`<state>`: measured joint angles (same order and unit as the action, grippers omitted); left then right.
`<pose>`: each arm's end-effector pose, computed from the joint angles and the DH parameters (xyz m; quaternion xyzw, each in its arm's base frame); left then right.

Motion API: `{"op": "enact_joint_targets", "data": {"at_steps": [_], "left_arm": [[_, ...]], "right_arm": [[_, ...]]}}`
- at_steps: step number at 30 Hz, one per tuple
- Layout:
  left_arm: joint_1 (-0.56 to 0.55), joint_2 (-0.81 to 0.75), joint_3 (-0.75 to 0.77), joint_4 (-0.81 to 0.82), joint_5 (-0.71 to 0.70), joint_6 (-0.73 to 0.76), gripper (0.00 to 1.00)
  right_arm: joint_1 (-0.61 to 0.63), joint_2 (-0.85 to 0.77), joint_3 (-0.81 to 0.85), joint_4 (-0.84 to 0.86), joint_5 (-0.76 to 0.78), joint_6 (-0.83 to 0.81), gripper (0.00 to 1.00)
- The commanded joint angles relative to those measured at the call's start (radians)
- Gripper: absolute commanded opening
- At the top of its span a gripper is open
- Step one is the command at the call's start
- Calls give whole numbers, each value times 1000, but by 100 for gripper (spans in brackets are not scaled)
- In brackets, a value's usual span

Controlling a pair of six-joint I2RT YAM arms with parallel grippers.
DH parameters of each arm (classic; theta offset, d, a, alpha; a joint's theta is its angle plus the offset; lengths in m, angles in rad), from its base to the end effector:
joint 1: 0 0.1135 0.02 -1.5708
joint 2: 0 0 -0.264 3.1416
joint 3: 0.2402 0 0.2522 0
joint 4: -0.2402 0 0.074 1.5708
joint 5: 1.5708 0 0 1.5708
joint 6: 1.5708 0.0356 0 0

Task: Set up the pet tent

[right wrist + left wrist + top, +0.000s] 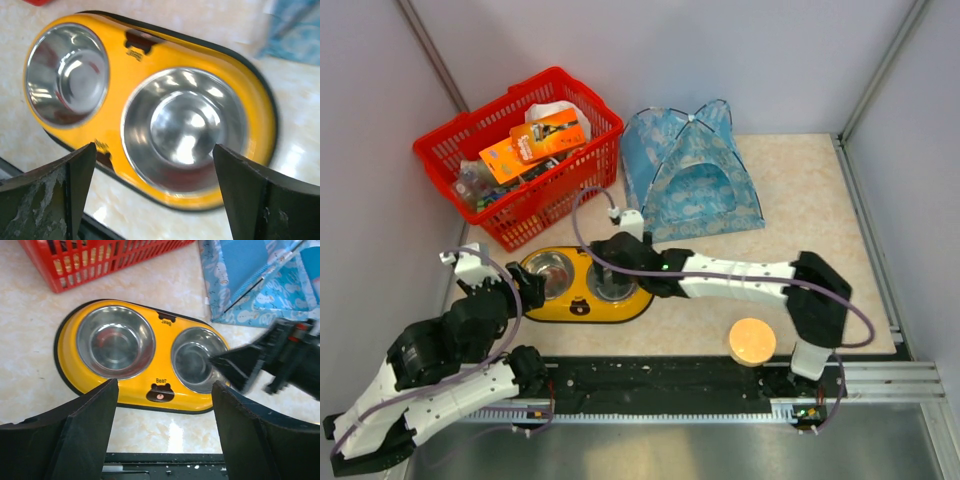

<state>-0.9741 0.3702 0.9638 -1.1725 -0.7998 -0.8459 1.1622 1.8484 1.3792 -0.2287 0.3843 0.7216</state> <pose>0.0358 -0.0072 0.3417 -0.1330 0.8203 -0.1359 0.5394 0.1791 0.3801 0.2414 -0.1156 0.8857 0.2337 0.3841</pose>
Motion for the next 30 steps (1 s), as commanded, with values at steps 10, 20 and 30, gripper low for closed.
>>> {"op": "enact_joint_targets", "data": {"at_steps": [10,20,30], "left_arm": [[2,-7,-17,168,132,137,93],[2,-27,76,117,168,145,99],[2,7,338,74,191,235,99]], "right_arm": [[4,-934,-299,-622,295,12,99],[1,-1235,-19,-1098,508,82,99],[2,-1324,273,-1132,536,-36,99]]}}
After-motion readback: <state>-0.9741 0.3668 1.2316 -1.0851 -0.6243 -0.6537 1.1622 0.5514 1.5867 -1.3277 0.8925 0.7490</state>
